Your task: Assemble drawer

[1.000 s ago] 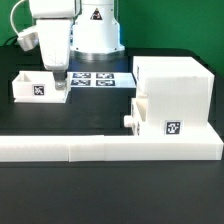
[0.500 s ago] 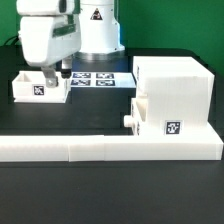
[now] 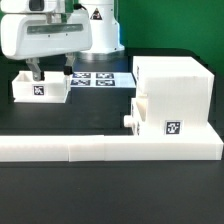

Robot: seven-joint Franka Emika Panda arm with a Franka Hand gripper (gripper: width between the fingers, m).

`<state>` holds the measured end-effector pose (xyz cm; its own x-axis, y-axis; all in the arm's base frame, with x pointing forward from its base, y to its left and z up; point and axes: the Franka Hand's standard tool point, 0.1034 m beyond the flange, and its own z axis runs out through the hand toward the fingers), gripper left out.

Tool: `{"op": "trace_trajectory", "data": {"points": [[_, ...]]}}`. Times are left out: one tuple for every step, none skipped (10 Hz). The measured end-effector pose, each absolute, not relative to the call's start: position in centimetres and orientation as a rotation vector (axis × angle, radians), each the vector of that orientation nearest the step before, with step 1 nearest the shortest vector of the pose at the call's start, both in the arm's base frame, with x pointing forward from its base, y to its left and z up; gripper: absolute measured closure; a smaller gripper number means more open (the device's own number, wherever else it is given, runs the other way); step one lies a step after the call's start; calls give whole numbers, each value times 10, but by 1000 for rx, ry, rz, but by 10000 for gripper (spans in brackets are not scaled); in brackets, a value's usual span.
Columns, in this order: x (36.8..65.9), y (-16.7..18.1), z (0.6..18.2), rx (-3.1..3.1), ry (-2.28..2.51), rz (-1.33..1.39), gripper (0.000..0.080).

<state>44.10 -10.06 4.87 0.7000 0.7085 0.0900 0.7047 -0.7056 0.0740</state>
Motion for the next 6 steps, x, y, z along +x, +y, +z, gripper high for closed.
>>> {"op": "trace_trajectory", "data": {"points": [[441, -101, 49, 2898, 1118, 176, 151], [441, -101, 49, 2945, 1007, 179, 151], [438, -101, 51, 3012, 809, 186, 151], [432, -101, 52, 3059, 647, 183, 151], [427, -99, 50, 3104, 466, 174, 151], [426, -97, 48, 3137, 298, 166, 151]]}}
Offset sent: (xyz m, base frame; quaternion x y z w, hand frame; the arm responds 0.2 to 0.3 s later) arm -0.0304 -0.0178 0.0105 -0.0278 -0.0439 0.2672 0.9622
